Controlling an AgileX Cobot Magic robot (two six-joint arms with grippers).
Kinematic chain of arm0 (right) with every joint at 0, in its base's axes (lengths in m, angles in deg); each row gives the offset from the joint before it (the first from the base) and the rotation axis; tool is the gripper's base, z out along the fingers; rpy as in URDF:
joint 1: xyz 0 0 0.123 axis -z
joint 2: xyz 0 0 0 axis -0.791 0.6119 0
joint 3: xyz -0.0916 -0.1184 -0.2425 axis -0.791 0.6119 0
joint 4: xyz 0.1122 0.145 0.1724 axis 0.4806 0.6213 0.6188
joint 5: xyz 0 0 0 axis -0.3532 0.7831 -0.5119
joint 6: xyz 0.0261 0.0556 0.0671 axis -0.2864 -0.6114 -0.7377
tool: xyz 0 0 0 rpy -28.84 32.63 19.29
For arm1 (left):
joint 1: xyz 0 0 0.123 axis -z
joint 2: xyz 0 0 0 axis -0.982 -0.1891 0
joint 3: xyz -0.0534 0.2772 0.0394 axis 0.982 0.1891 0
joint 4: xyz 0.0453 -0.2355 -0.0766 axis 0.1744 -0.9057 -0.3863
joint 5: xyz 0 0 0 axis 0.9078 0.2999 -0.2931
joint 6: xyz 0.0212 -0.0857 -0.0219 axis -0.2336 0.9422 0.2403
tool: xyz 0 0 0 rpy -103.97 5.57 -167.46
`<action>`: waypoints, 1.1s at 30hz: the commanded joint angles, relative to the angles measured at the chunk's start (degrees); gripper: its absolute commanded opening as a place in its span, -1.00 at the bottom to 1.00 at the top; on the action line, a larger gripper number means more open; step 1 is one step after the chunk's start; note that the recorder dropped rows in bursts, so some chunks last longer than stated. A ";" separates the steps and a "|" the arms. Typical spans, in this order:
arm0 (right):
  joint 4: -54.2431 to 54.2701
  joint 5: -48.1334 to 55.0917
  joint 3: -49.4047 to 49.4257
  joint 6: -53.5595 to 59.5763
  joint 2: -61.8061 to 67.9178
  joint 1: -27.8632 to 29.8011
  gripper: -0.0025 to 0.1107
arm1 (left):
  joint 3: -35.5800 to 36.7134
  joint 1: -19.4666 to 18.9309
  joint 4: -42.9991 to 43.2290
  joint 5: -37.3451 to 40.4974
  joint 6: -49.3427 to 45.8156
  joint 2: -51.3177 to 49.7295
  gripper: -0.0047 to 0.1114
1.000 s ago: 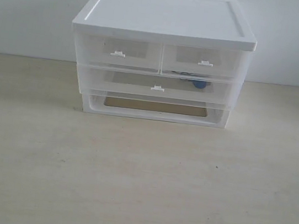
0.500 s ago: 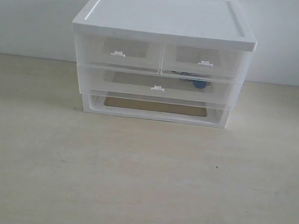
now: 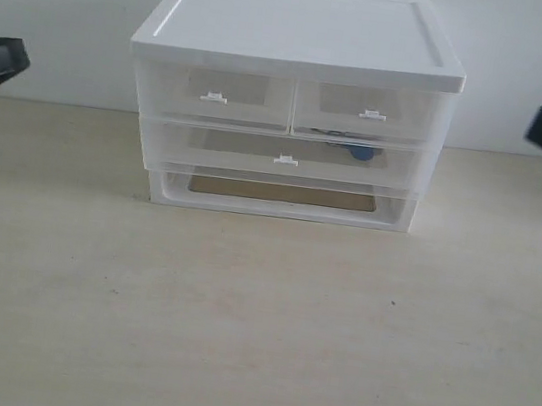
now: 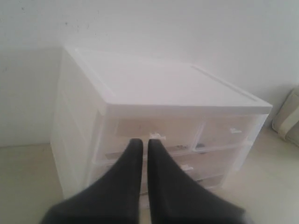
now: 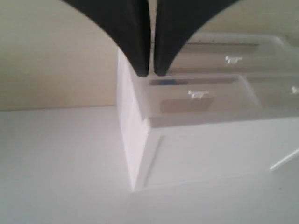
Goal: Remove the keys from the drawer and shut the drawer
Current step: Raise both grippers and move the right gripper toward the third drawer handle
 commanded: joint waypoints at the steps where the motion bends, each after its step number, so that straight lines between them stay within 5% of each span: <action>1: -2.63 -5.51 -3.00 0.69 11.14 -5.25 -0.96 | -3.76 0.12 1.76 -7.65 -6.53 -10.97 -0.84; 5: -6.88 -3.21 -7.70 0.20 20.19 -9.37 -0.96 | -8.43 0.26 6.13 -16.47 -8.88 -20.90 -0.84; 12: -9.56 0.86 -17.27 -0.48 34.49 -13.37 -0.94 | -23.32 6.10 8.42 -12.84 -15.26 -36.82 -0.84; 17: -10.31 3.35 -22.81 -0.21 41.82 -13.67 -0.23 | -30.28 6.42 7.39 -8.19 -14.24 -41.02 -0.84; 20: -21.78 2.39 -24.17 14.27 44.10 -15.65 -0.17 | -31.35 6.42 6.53 -5.88 -16.79 -41.93 -0.84; 25: -21.61 -5.05 -24.17 36.90 46.55 -16.98 -0.17 | -31.44 6.32 5.87 -5.76 -17.27 -42.52 -0.84; 33: 3.86 -9.14 -25.16 77.29 48.12 -16.98 -0.17 | -31.44 6.32 6.08 -5.86 -17.27 -42.50 -0.84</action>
